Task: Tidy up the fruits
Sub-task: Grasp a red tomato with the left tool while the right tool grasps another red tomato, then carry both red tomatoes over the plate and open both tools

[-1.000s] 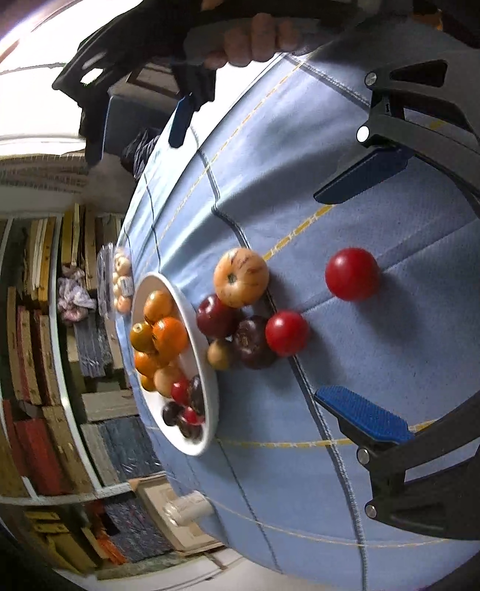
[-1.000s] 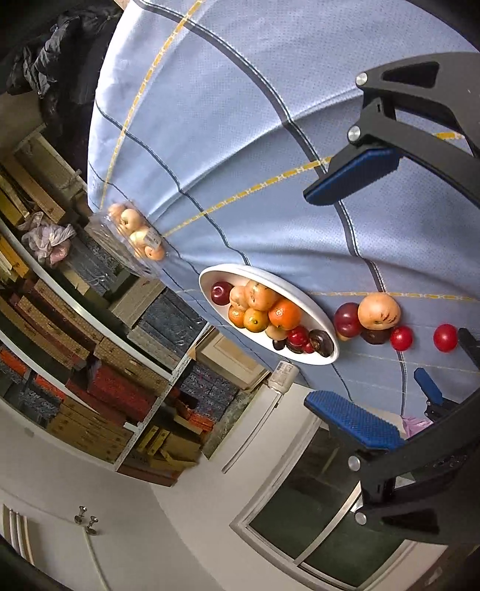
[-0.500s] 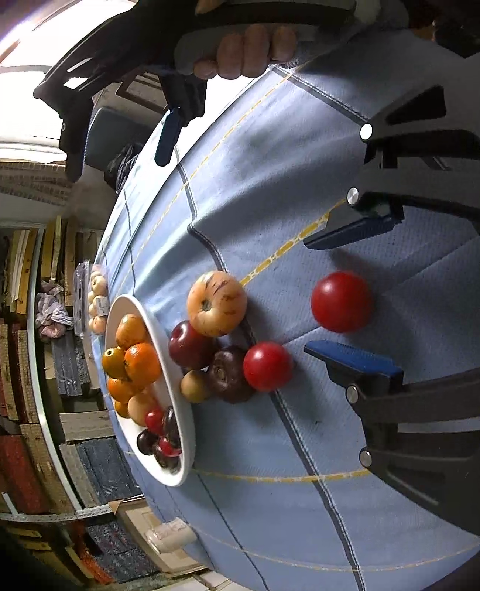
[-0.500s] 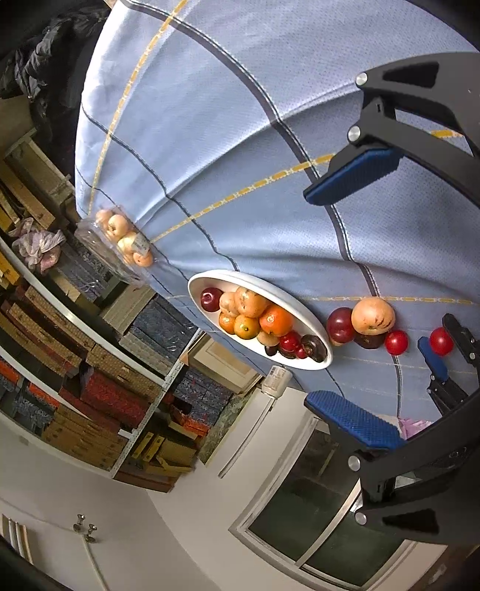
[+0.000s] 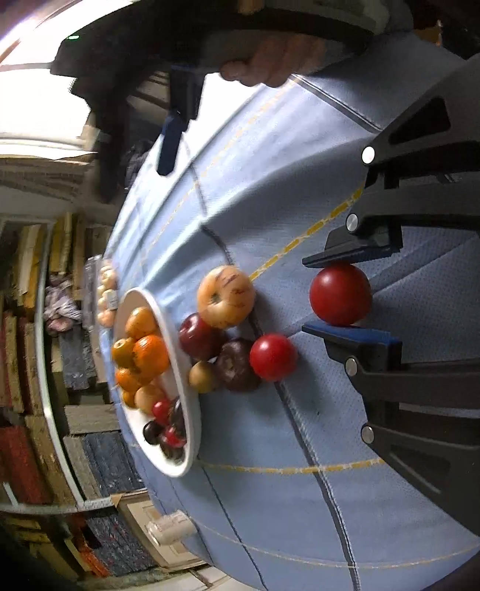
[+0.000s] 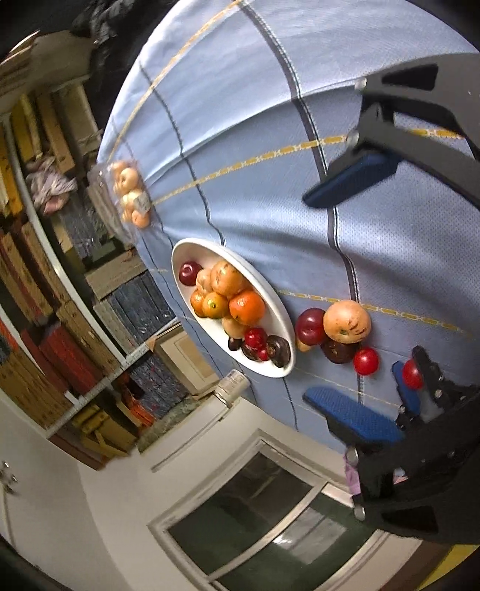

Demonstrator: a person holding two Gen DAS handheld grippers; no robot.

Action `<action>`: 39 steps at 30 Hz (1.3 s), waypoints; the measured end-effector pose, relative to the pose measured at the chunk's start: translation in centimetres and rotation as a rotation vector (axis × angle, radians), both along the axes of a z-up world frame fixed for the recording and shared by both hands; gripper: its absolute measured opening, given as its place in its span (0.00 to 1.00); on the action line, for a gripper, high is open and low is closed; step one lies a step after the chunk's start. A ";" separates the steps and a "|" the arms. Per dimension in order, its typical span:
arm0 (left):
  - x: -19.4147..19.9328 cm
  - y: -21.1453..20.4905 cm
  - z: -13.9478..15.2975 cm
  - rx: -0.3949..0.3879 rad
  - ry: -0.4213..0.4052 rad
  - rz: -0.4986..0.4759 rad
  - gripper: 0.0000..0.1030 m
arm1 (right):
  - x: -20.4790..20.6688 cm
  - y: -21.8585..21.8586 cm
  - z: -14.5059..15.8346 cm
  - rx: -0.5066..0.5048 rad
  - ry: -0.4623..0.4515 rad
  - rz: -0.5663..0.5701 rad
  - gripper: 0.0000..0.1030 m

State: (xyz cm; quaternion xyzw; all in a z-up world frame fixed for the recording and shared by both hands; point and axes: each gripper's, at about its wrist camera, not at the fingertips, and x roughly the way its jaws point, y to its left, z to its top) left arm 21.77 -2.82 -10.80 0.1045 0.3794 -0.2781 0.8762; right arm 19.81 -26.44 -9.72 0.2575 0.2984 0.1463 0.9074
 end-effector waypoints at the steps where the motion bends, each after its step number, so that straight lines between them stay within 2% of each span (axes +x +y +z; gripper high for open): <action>1: 0.0 0.8 0.5 -0.022 -0.018 0.027 0.29 | 0.1 0.2 0.0 -0.018 0.003 0.000 0.60; 5: 1.4 5.1 1.6 -0.089 -0.044 0.197 0.29 | 0.0 2.4 -0.5 -0.101 0.005 0.057 0.56; 8: 2.6 8.1 2.0 -0.143 -0.031 0.311 0.29 | -0.9 5.7 -0.3 -0.229 -0.027 0.124 0.53; 11: 3.2 9.4 2.1 -0.160 -0.021 0.369 0.29 | -1.4 9.7 -0.4 -0.360 -0.049 0.216 0.50; 15: 3.2 9.6 2.3 -0.163 -0.017 0.385 0.29 | -1.4 14.6 -1.2 -0.481 -0.043 0.332 0.49; 19: 2.7 10.2 2.6 -0.192 -0.023 0.392 0.29 | 0.1 16.3 -2.0 -0.478 0.010 0.354 0.45; 23: 2.6 10.4 2.8 -0.213 -0.021 0.382 0.29 | 1.9 17.0 -2.8 -0.498 0.071 0.317 0.42; 29: 2.6 10.1 2.8 -0.216 -0.022 0.369 0.29 | 3.9 17.3 -3.8 -0.503 0.134 0.306 0.37; 31: 2.7 10.0 2.8 -0.215 -0.020 0.367 0.29 | 4.3 17.3 -3.9 -0.500 0.136 0.299 0.30; 35: 3.2 10.0 2.2 -0.208 0.004 0.370 0.29 | 3.7 16.9 -3.5 -0.477 0.104 0.299 0.28; 37: 3.4 10.0 2.0 -0.208 0.018 0.370 0.29 | 2.5 16.2 -2.7 -0.438 0.059 0.303 0.28; 39: 3.6 10.0 1.7 -0.206 0.032 0.372 0.29 | 1.2 15.3 -2.9 -0.392 0.069 0.325 0.28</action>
